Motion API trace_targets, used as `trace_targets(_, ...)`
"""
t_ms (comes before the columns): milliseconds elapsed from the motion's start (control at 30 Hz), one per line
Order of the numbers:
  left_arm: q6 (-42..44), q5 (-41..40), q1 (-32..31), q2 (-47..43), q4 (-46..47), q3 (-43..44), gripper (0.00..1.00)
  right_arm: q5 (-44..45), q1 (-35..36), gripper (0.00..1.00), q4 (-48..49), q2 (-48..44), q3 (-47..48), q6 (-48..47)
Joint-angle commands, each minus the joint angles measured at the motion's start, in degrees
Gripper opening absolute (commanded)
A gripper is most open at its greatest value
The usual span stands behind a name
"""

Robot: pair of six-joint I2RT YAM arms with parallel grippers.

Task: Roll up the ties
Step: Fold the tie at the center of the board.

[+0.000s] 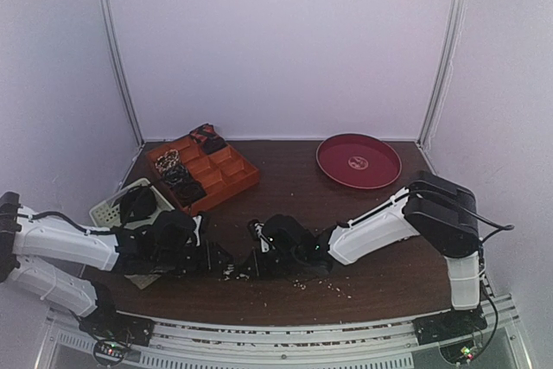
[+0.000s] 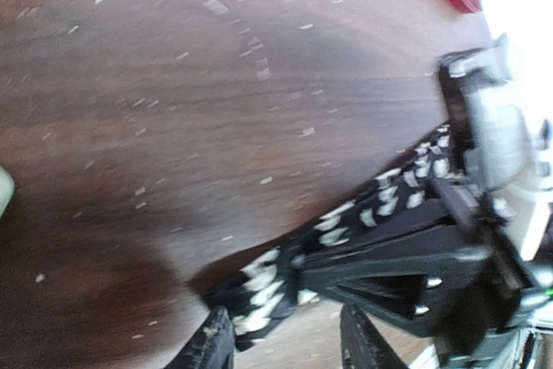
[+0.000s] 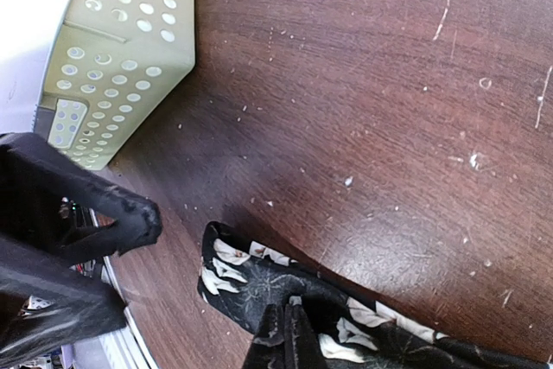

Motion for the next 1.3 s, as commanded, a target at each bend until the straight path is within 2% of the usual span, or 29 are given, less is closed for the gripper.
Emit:
trace_targets(0,-0.1,-1.6,0.4,0.9,-1.5,-1.1,0.45,1.2,0.1,0.0,-2.2,1.1,-1.6,0.7)
trace_targets(400,-6.0,4.6,0.4,9.1,12.5,-4.1,0.49,2.9,0.1,0.0,-3.2,0.0,-2.2,0.3)
trace_targets(633,-11.3,6.7,0.4,6.8,22.7,-5.2,0.48,3.4,0.1,0.0,-1.2,-0.1,-3.5,0.8)
trace_targets(867,-12.6,6.7,0.4,3.5,26.9,-6.1,0.47,3.7,0.1,0.0,1.3,-0.6,-4.7,1.5)
trace_targets(1133,-14.4,8.7,0.4,8.1,31.6,-7.8,0.43,3.6,-0.5,0.0,3.5,-1.6,-5.6,1.8)
trace_targets(1267,-13.9,8.9,0.4,8.9,30.9,-6.7,0.42,4.2,-1.1,0.0,4.1,-3.1,-6.4,1.6)
